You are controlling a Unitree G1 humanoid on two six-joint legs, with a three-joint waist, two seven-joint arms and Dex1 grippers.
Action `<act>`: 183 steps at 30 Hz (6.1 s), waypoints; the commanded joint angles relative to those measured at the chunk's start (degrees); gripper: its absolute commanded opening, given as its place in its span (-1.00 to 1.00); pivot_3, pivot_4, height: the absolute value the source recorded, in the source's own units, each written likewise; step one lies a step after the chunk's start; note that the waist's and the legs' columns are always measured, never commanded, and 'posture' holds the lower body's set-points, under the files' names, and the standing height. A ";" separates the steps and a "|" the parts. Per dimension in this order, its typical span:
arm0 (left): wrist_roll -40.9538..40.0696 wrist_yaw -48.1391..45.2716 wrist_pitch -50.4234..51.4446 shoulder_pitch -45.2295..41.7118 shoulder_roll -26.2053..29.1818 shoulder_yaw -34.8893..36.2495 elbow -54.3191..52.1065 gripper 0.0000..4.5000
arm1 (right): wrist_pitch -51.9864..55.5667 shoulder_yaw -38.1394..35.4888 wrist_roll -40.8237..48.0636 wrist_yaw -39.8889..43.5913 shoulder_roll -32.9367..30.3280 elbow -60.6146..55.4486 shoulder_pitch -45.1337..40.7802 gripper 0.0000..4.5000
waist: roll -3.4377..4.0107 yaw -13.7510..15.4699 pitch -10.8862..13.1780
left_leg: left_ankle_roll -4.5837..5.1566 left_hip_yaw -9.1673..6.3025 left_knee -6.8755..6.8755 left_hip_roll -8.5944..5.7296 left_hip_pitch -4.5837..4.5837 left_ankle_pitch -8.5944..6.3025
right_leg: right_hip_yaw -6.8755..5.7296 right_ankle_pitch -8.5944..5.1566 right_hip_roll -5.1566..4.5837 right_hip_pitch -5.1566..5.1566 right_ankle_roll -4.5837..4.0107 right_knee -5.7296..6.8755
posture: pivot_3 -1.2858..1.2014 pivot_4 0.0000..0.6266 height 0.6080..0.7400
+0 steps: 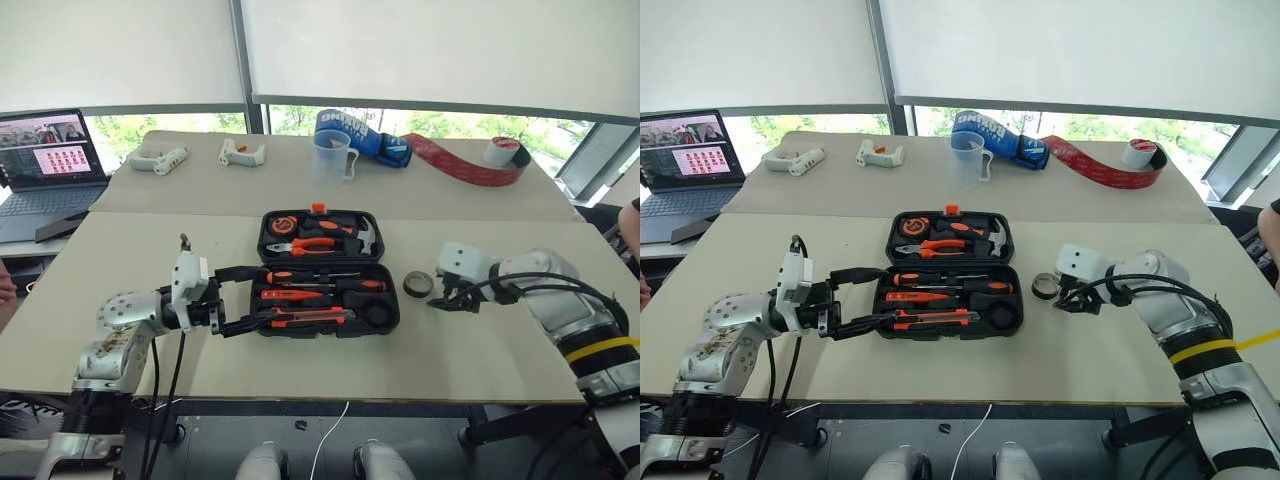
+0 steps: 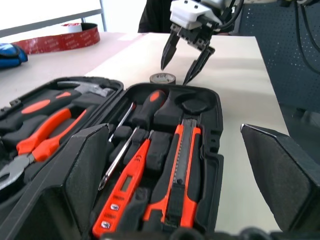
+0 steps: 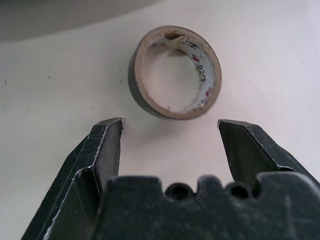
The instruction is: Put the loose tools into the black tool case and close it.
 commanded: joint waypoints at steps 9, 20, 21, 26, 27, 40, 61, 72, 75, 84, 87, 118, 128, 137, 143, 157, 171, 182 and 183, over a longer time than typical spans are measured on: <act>0.35 -0.77 -1.53 -1.97 0.27 -0.24 0.01 1.00 | 3.04 1.33 -0.68 5.11 3.61 -4.27 -3.30 0.58 | 0.00 0.02 0.00 | -0.02 0.02 0.01 0.01 0.04 0.01 | 0.00 0.01 0.02 0.03 -0.02 0.02 | 0.03 -0.52 1.00; 0.43 -0.94 -2.03 -0.94 0.44 -0.15 -0.58 1.00 | 1.62 3.48 -4.77 5.15 6.08 3.54 -6.61 -0.33 | 0.00 0.03 0.00 | -0.02 0.17 0.00 0.01 0.01 0.01 | -0.03 0.00 0.02 0.00 -0.03 0.02 | 0.03 -0.52 1.00; 0.48 -0.94 -2.11 -0.97 0.41 -0.21 -0.49 1.00 | 1.38 3.57 -4.94 5.34 6.24 3.99 -6.76 -0.52 | 0.00 0.02 0.00 | -0.02 0.18 0.00 0.01 0.01 0.01 | -0.03 0.00 0.02 0.00 -0.03 0.02 | 0.03 -0.52 1.00; 0.63 -1.08 -2.41 -1.21 0.30 -0.35 -0.13 1.00 | 0.50 3.04 -5.01 5.62 7.00 5.69 -7.37 -0.99 | 0.00 -0.03 0.00 | -0.02 0.24 0.00 0.01 0.02 0.01 | -0.03 0.00 0.02 0.01 -0.03 0.03 | 0.03 -0.52 1.00; 0.67 -1.15 -2.49 -1.29 0.31 -0.38 0.01 1.00 | 0.16 2.82 -4.97 5.66 7.02 6.06 -7.53 -0.99 | 0.00 -0.03 0.00 | -0.02 0.25 0.00 0.01 0.02 0.01 | -0.03 0.00 0.02 0.01 -0.03 0.03 | 0.03 -0.52 1.00; 1.06 -2.19 -3.10 -0.64 0.80 -0.13 0.70 1.00 | 27.04 -1.88 16.24 17.91 7.04 -25.57 -5.23 -0.99 | 0.09 0.02 0.08 | -0.02 -0.10 -0.08 0.10 0.03 0.01 | -0.09 0.00 0.06 -0.03 -0.10 0.09 | 0.03 -0.52 1.00; 1.54 -1.77 -2.80 0.97 2.20 -0.53 -2.02 1.00 | 24.65 7.25 9.79 10.93 3.69 -22.92 -1.40 -0.58 | 0.06 0.38 0.10 | -0.03 -0.07 -0.02 0.02 -0.01 0.01 | -0.11 -0.02 -0.04 0.00 -0.07 0.02 | 0.03 -0.52 1.00; 0.93 8.45 3.54 0.51 3.91 5.48 -0.34 1.00 | 21.27 -14.33 25.90 15.19 1.09 -21.08 0.08 0.47 | 0.01 0.28 0.15 | -0.03 -0.14 -0.08 0.08 -0.02 0.01 | -0.14 -0.02 -0.03 0.00 -0.07 0.00 | 0.03 -0.52 1.00; 3.16 16.80 7.07 -1.99 3.34 7.41 3.69 0.78 | 16.11 -17.41 23.41 9.87 1.87 -15.44 1.34 0.36 | -0.04 0.31 0.17 | -0.03 -0.14 -0.08 0.07 0.08 0.01 | -0.15 -0.02 -0.04 0.10 -0.06 -0.01 | 0.03 -0.52 1.00; 13.30 35.10 9.58 -11.06 -1.46 4.19 18.14 -0.43 | -8.75 -15.42 10.15 -9.84 10.96 3.85 1.03 -0.81 | -0.10 -0.30 0.21 | -0.16 0.04 -0.08 -0.03 0.13 0.11 | -0.06 0.02 0.02 0.07 -0.07 0.07 | 0.03 -0.52 1.00; 15.32 34.03 8.88 -13.74 -2.13 1.50 22.13 -0.99 | -14.69 -13.44 7.41 -11.84 13.72 11.90 -0.61 -1.00 | -0.10 -0.23 0.21 | -0.17 0.23 -0.20 -0.06 0.10 0.11 | -0.06 0.02 0.02 0.01 -0.07 0.07 | 0.03 -0.52 1.00; 17.42 14.21 14.73 -7.48 4.33 -5.39 10.27 -0.99 | -12.72 -15.47 15.12 -2.03 14.52 -7.36 15.72 -1.00 | -0.10 -0.17 0.23 | -0.11 -0.03 -0.23 0.01 0.11 -0.01 | -0.06 0.01 0.01 0.03 -0.06 0.01 | 0.03 -0.52 1.00; 1.21 9.35 54.55 -11.87 16.45 0.08 2.27 0.32 | 15.97 -23.13 33.37 -0.69 7.72 -23.76 14.61 -0.06 | -0.22 -0.15 0.33 | -0.21 -0.12 -0.21 0.07 0.19 0.10 | -0.06 -0.04 0.11 -0.01 -0.13 0.25 | 0.03 -0.52 1.00; 2.88 19.32 64.50 -31.92 11.16 -3.24 14.95 1.00 | 64.11 -18.95 43.98 -10.68 6.77 -20.00 -8.23 0.96 | -0.38 0.22 0.43 | -0.29 -0.26 -0.18 0.01 0.15 0.27 | -0.15 0.00 0.14 0.04 -0.20 0.22 | 0.03 -0.52 1.00; 6.23 23.18 64.20 -37.48 7.01 -8.12 21.33 1.00 | 68.58 -15.43 38.22 -19.53 13.64 -6.09 -16.24 0.96 | -0.39 -0.17 0.43 | -0.22 -0.19 -0.22 -0.09 -0.35 0.22 | -0.09 0.02 0.06 -0.39 -0.16 0.18 | 0.03 -0.52 1.00; 8.52 28.00 59.60 -40.57 0.74 -5.36 32.72 1.00 | 60.16 -13.47 29.62 -25.40 20.44 12.02 -21.30 0.96 | -0.39 -0.28 0.43 | -0.25 -0.13 -0.18 -0.12 -1.09 0.24 | -0.21 0.12 0.02 -0.97 -0.04 0.31 | 0.03 -0.52 1.00; 6.35 31.36 54.63 -37.76 -4.95 3.40 39.24 -0.96 | 60.29 -17.50 27.71 -29.85 22.67 13.47 -18.37 -0.98 | -0.39 0.05 0.43 | -0.37 -0.14 0.06 -0.19 -0.81 0.40 | -0.26 0.31 -0.04 -0.67 -0.03 0.29 | 0.03 -0.52 1.00; 0.62 23.19 33.14 -27.42 -5.33 13.19 28.03 -0.96 | 40.93 -22.51 31.93 -22.52 22.25 -9.78 -6.29 -0.98 | -0.38 -0.43 0.43 | -0.40 -0.35 -0.01 -0.13 -0.90 0.51 | -0.18 0.45 0.00 -0.86 -0.11 0.35 | 0.03 -0.52 1.00; 0.55 22.53 29.63 -25.41 -5.32 13.74 25.77 -0.96 | 38.14 -21.48 31.19 -21.37 21.19 -12.60 -4.40 -0.98 | -0.38 -0.42 0.43 | -0.40 -0.34 -0.05 -0.11 -0.96 0.51 | -0.18 0.46 0.01 -0.91 -0.12 0.37 | 0.03 -0.52 1.00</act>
